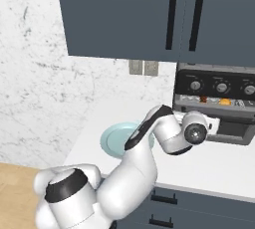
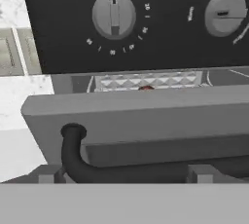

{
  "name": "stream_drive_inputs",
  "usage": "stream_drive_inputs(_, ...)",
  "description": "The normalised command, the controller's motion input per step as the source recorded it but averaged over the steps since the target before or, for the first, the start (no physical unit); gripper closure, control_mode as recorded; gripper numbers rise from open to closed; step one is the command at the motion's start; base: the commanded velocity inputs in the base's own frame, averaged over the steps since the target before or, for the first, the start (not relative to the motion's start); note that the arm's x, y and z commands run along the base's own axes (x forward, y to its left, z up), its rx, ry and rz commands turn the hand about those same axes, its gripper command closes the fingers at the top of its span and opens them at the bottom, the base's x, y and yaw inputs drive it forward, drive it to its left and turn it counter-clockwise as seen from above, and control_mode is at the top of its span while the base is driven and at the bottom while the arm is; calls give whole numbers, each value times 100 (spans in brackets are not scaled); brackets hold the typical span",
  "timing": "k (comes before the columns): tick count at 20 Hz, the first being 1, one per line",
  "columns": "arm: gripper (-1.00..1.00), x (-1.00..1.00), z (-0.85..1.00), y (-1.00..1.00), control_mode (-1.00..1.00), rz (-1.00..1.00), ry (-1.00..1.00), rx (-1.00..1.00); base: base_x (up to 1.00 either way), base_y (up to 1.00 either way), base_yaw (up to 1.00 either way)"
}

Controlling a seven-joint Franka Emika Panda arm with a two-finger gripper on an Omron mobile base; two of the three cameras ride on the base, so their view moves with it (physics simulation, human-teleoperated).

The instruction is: Pick up the kebab skewer and baguette bread, and place them inside the toaster oven. Close the toaster oven door and start by setting the timer.

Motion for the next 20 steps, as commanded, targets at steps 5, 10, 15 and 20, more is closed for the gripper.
stream_drive_inputs(5,-100,80,3,11,-100,0,5,-10,0,0,0)
stream_drive_inputs(10,-100,58,0,1,-100,0,9,-12,0,0,0)
stream_drive_inputs(15,-100,23,0,0,-100,0,5,-11,0,0,0)
stream_drive_inputs(20,-100,0,0,0,-100,0,0,-11,0,0,0)
